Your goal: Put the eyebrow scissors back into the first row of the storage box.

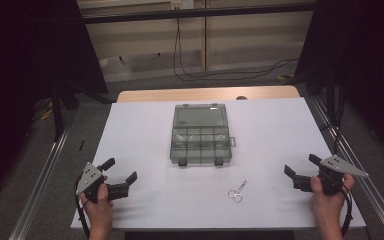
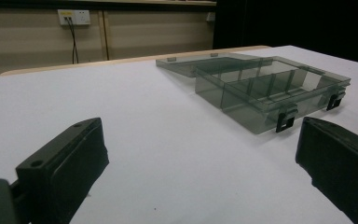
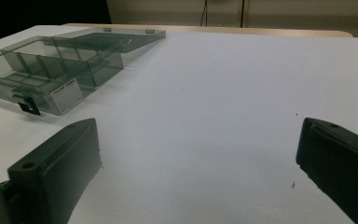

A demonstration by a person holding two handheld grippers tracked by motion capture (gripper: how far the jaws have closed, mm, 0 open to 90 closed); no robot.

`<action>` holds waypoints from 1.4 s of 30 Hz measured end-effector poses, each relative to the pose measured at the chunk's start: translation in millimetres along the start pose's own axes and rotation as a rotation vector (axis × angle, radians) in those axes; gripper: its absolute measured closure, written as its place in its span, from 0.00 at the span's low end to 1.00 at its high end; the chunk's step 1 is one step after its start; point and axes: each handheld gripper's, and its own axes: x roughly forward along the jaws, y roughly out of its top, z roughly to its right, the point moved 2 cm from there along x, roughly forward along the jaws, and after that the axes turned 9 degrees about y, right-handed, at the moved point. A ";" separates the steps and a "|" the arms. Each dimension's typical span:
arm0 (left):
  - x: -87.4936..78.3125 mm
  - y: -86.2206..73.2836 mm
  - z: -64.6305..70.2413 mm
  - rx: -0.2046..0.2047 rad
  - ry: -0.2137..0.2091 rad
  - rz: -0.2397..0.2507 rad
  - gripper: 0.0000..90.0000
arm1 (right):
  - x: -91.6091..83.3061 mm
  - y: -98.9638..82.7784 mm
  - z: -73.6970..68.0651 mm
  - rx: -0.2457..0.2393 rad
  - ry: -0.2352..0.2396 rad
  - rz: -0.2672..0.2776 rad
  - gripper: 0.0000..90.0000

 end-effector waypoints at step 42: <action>0.8 -0.2 3.1 0.008 -0.013 0.003 0.02 | 33.8 38.0 -53.7 -0.129 0.216 -0.160 0.11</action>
